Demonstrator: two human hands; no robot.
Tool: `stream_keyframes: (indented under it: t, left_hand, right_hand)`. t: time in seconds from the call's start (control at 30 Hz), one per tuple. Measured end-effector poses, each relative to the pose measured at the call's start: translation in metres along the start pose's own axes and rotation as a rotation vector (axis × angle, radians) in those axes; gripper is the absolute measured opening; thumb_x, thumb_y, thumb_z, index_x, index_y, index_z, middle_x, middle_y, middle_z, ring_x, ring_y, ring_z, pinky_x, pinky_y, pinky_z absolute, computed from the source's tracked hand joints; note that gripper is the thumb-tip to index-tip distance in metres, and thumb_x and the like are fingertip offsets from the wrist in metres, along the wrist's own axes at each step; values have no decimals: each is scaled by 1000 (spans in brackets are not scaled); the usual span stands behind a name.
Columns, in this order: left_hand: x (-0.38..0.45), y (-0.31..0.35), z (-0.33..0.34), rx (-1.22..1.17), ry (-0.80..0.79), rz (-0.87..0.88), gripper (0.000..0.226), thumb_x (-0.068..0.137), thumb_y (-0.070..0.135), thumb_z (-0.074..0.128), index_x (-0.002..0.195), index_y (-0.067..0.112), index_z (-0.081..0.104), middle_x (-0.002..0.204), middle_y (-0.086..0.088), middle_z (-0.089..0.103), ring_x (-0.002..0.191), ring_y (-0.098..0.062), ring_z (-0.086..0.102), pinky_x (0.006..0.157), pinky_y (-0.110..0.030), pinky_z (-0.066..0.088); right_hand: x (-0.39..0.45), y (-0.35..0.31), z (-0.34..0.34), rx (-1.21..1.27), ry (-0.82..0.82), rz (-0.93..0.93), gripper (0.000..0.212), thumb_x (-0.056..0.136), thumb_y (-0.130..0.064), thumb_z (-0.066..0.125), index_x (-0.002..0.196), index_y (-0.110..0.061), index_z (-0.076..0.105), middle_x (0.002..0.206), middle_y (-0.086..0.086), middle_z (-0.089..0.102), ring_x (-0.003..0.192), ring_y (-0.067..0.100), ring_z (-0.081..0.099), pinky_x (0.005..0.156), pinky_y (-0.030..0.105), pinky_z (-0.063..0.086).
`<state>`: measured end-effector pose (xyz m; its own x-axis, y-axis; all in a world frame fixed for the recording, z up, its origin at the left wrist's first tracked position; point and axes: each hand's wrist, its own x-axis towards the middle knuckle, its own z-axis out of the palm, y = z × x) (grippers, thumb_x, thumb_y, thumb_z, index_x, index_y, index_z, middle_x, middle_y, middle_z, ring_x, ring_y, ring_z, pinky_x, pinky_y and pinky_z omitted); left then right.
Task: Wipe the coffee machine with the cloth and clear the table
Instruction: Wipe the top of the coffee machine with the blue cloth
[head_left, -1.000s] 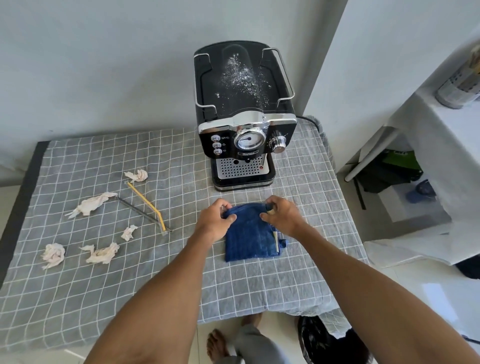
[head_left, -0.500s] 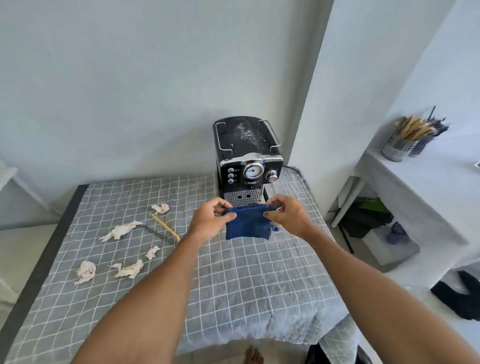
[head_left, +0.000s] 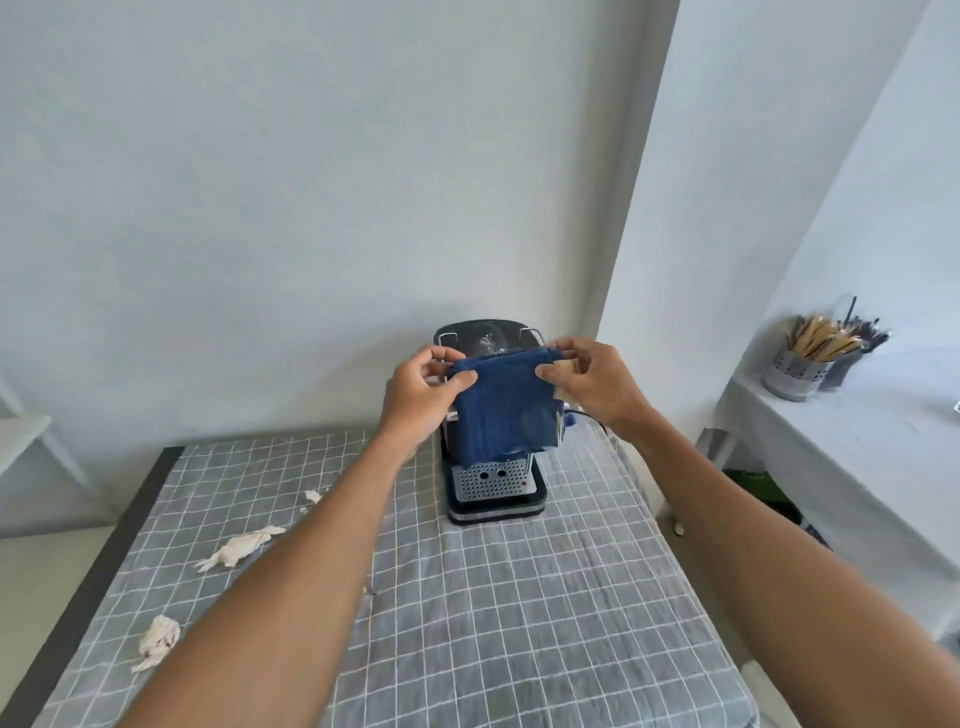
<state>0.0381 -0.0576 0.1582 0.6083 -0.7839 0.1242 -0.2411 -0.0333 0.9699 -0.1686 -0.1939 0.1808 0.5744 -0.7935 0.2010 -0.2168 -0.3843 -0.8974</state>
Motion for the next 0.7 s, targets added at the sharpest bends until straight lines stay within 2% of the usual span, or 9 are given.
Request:
stream_keyframes:
  t: [0.07, 0.1, 0.23, 0.37, 0.47, 0.53, 0.6, 0.67, 0.7]
  left_hand:
    - [27, 4, 1, 27, -4, 13, 27, 69, 45, 84, 93, 41, 73, 94, 12, 77, 94, -23, 74, 78, -51, 63]
    - [41, 6, 2, 49, -5, 18, 26, 71, 45, 84, 94, 42, 72, 94, 13, 76, 95, -23, 74, 78, -50, 63]
    - [94, 5, 12, 113, 15, 18, 21, 75, 39, 83, 93, 40, 72, 94, 13, 76, 92, -22, 73, 81, -47, 63]
    - [130, -10, 25, 245, 66, 12, 17, 85, 30, 82, 97, 32, 71, 93, 13, 75, 82, -11, 69, 72, -23, 53]
    - [146, -28, 33, 354, 95, 8, 17, 86, 32, 80, 100, 33, 70, 93, 16, 73, 78, -1, 63, 69, -16, 46]
    - [157, -40, 37, 437, 106, 8, 19, 88, 44, 75, 104, 35, 70, 101, 17, 73, 94, -7, 64, 82, -21, 49]
    - [168, -53, 42, 556, 86, -22, 40, 90, 62, 55, 116, 35, 68, 116, 11, 72, 115, -20, 62, 101, -38, 48]
    - [176, -65, 46, 624, 61, -147, 67, 90, 72, 28, 136, 33, 58, 133, -2, 65, 126, -33, 55, 107, -47, 42]
    - [177, -69, 48, 620, 48, -211, 73, 91, 72, 20, 143, 32, 52, 139, -7, 61, 129, -37, 52, 110, -48, 39]
  right_hand:
    - [27, 1, -5, -7, 3, -22, 15, 92, -13, 76, 107, -14, 74, 101, 8, 74, 74, 1, 66, 66, 16, 55]
    - [41, 4, -6, -10, -1, -28, 15, 93, -12, 76, 107, -13, 74, 100, 6, 74, 73, -1, 65, 67, 16, 54]
    - [94, 28, -4, 1, -38, -8, 13, 93, -17, 75, 102, -26, 74, 98, -3, 75, 86, 12, 69, 83, 37, 62]
    - [139, 56, 6, -25, -71, 11, 11, 93, -22, 76, 102, -28, 73, 100, -4, 73, 87, 15, 70, 86, 41, 62]
    - [157, 73, 19, -179, -65, 18, 15, 91, -23, 74, 105, -30, 73, 104, -2, 71, 89, 20, 69, 87, 43, 62]
    - [158, 73, 28, -393, 56, -83, 18, 93, -15, 67, 107, -23, 75, 113, 3, 66, 100, 19, 63, 93, 35, 57]
    - [152, 64, 40, -452, 122, -207, 22, 97, -19, 62, 115, -19, 75, 119, 3, 64, 110, 21, 61, 98, 35, 53]
    - [142, 54, 61, -489, -108, -240, 37, 103, -28, 55, 137, -15, 64, 141, 11, 57, 132, 27, 52, 113, 36, 41]
    - [136, 52, 74, -552, -265, -212, 48, 107, -34, 48, 149, -12, 51, 156, 17, 43, 146, 32, 38, 121, 40, 30]
